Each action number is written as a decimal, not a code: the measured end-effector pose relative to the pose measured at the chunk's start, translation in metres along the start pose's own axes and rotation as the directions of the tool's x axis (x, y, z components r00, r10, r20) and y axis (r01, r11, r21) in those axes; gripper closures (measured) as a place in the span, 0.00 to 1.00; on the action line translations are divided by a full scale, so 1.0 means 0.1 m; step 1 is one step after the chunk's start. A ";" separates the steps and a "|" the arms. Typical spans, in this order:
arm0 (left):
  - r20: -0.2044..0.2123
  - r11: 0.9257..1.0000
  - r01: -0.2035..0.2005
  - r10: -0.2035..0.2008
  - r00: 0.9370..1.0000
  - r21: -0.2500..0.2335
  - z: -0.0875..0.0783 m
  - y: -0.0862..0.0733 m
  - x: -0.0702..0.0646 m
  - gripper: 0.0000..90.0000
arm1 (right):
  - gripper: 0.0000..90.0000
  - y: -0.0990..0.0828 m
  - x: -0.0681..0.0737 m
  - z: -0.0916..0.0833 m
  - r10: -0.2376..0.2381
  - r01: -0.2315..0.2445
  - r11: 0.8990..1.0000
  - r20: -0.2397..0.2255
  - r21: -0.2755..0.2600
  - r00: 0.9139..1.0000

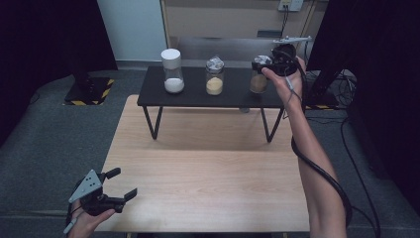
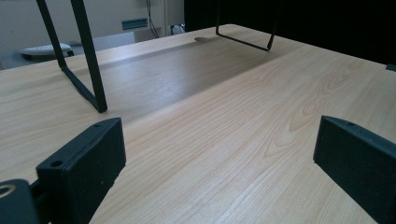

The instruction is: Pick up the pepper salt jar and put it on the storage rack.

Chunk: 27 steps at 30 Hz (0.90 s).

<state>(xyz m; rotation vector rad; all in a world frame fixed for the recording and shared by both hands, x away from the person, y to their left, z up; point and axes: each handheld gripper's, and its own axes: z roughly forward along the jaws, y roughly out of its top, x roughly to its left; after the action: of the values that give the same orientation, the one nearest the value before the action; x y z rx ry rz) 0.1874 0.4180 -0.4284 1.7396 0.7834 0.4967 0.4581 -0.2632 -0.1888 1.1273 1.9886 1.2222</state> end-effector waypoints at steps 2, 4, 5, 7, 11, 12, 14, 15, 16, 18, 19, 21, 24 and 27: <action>0.000 1.000 -0.001 0.001 1.000 0.001 0.00 0.00 0.00 0.01 | 0.39 -0.01 0.00 0.01 -0.001 0.001 1.000 0.000 0.001 1.000; 0.000 1.000 0.000 0.000 1.000 0.001 0.00 0.00 0.00 0.01 | 0.39 -0.02 -0.01 0.03 0.005 -0.005 1.000 -0.002 0.001 1.000; 0.000 1.000 -0.002 0.002 1.000 0.002 0.00 0.00 0.00 0.01 | 0.39 -0.02 -0.01 0.03 0.008 -0.008 1.000 -0.003 0.002 1.000; 0.000 1.000 -0.002 0.002 1.000 0.001 0.00 0.00 0.00 0.01 | 0.39 -0.03 -0.02 0.05 0.009 -0.009 1.000 -0.004 0.005 1.000; 0.000 1.000 0.002 -0.002 1.000 0.000 0.00 0.00 0.00 0.01 | 0.39 -0.05 -0.03 0.09 0.018 -0.018 1.000 -0.007 0.013 1.000; 0.000 1.000 0.002 -0.002 1.000 0.000 0.00 0.00 0.00 0.01 | 0.39 -0.06 -0.03 0.09 0.018 -0.018 1.000 -0.005 0.013 1.000; 0.000 1.000 0.000 0.000 1.000 0.002 0.00 0.00 0.00 0.01 | 0.39 -0.06 -0.03 0.10 0.019 -0.019 1.000 -0.005 0.013 1.000; 0.000 1.000 -0.001 0.001 1.000 0.002 0.00 0.00 0.00 0.01 | 0.39 -0.06 -0.04 0.11 0.022 -0.022 1.000 -0.006 0.016 1.000; 0.000 1.000 -0.001 0.001 1.000 0.001 0.00 0.00 0.00 0.01 | 0.39 -0.07 -0.04 0.11 0.019 -0.019 1.000 -0.006 0.016 1.000; -0.001 1.000 0.002 -0.002 1.000 0.001 0.00 0.00 0.00 0.01 | 0.39 -0.07 -0.03 0.11 0.022 -0.022 1.000 -0.004 0.017 1.000; 0.000 1.000 0.002 -0.002 1.000 0.001 0.00 0.00 0.00 0.01 | 0.39 -0.08 -0.04 0.11 0.024 -0.024 1.000 -0.004 0.016 1.000; 0.000 1.000 -0.001 0.001 1.000 0.003 0.00 0.00 0.00 0.02 | 0.39 -0.08 -0.04 0.11 0.021 -0.021 1.000 -0.003 0.018 1.000; -0.001 1.000 0.000 0.000 1.000 0.004 0.00 0.00 0.00 0.02 | 0.39 -0.09 -0.03 0.11 0.021 -0.021 1.000 -0.002 0.019 1.000; -0.001 1.000 -0.002 0.002 1.000 0.005 0.00 0.00 0.00 0.01 | 0.39 -0.10 -0.04 0.11 0.023 -0.023 1.000 -0.003 0.015 1.000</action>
<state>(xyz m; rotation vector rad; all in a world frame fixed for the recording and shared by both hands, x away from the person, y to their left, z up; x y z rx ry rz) 0.1874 0.4180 -0.4279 1.7452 0.7841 0.4973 0.4653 -0.2640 -0.2024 1.1589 1.9952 1.2232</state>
